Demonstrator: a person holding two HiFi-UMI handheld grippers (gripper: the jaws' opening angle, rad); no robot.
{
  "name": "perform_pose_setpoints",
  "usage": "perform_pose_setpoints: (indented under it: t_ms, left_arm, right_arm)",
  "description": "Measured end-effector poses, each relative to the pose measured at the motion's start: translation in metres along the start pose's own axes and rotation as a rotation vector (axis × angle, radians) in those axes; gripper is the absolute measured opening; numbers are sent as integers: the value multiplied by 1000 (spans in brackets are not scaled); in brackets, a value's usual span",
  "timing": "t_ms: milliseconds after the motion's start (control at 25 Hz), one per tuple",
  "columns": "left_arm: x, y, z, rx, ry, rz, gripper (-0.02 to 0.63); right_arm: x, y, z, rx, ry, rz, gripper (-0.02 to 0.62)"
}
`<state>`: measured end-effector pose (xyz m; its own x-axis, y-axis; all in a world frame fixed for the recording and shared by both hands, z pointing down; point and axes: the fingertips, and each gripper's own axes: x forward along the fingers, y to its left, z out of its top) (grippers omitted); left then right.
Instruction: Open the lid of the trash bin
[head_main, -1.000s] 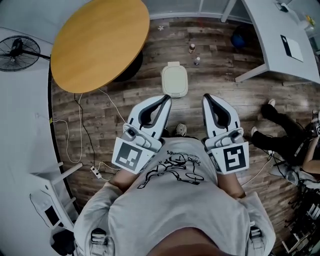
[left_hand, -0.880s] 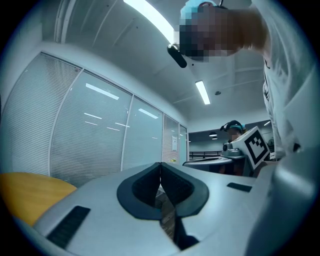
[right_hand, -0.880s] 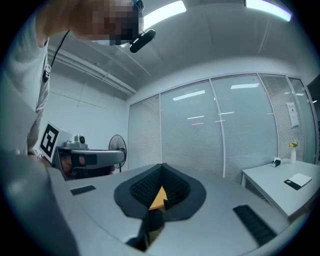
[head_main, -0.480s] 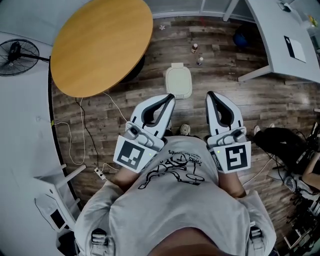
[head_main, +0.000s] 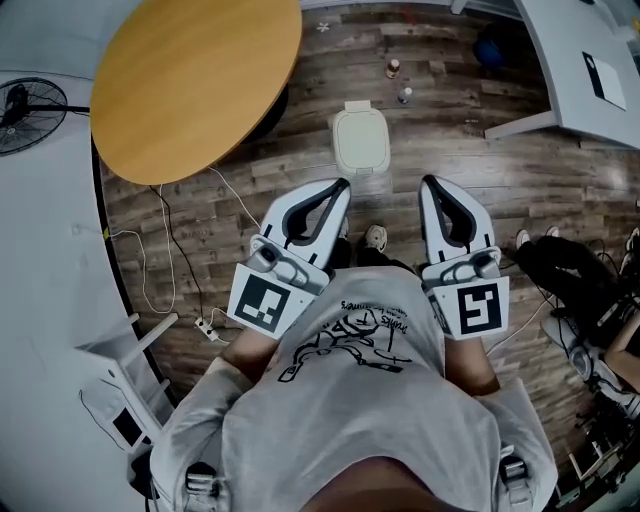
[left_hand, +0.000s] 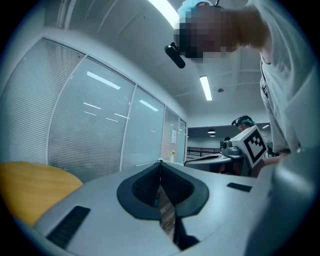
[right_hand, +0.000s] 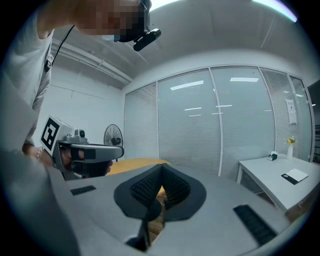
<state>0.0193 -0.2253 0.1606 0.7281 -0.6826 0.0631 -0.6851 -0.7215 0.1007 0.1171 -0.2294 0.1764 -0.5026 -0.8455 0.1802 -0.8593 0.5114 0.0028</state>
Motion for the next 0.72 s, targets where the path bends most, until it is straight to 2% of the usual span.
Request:
perform_pose_setpoints:
  t_ms: [240, 720]
  left_arm:
    - [2, 11, -27, -12, 31, -7, 18]
    - [8, 30, -98, -37, 117, -39, 18]
  right_arm:
    - [14, 5, -24, 27, 27, 19, 14]
    - [38, 22, -97, 52, 171, 25, 26]
